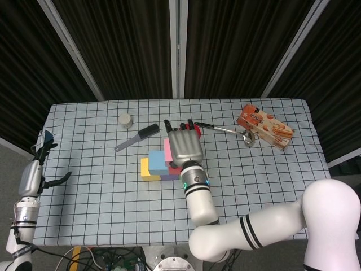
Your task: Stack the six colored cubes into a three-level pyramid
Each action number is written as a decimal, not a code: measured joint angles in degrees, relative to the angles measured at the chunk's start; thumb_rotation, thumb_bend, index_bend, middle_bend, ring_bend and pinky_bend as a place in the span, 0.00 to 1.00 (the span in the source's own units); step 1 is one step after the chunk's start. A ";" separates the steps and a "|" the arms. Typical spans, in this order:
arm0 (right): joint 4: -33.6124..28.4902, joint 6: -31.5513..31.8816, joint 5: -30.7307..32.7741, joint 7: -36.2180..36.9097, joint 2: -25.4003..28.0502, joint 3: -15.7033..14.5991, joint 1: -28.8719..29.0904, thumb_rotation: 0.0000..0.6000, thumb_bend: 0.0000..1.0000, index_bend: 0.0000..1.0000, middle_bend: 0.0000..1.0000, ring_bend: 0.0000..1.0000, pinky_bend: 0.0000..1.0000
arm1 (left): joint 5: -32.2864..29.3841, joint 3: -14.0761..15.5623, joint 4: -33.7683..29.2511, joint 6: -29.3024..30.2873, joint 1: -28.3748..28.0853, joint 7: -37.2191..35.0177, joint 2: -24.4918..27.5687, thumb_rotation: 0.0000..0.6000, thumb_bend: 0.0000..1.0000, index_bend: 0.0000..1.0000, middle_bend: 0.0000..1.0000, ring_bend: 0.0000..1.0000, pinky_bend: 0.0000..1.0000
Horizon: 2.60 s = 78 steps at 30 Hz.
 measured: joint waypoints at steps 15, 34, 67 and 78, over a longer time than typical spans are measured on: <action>2.98 3.22 -0.98 -3.31 -5.57 1.83 0.82 1.00 0.21 0.00 0.56 0.15 0.00 | 0.23 0.30 -0.58 -1.45 -0.11 -1.12 1.74 1.00 0.16 0.07 0.13 0.07 0.18; 6.75 3.62 -2.57 -6.66 -10.36 3.75 0.23 1.00 0.21 0.00 0.56 0.15 0.00 | 0.47 0.40 -0.67 -1.45 -0.11 -1.97 2.47 1.00 0.16 0.07 0.13 0.07 0.18; 9.59 5.80 -5.62 -10.00 -15.09 6.59 -0.84 1.00 0.22 0.00 0.57 0.17 0.00 | 1.12 1.03 0.68 -2.13 -0.20 -3.50 2.48 1.00 0.16 0.07 0.13 0.06 0.18; 10.12 5.74 -6.25 -10.76 -15.90 7.01 -1.73 1.00 0.22 0.00 0.57 0.17 0.00 | 1.11 1.16 0.65 -2.20 -0.18 -3.51 2.60 1.00 0.16 0.07 0.13 0.06 0.18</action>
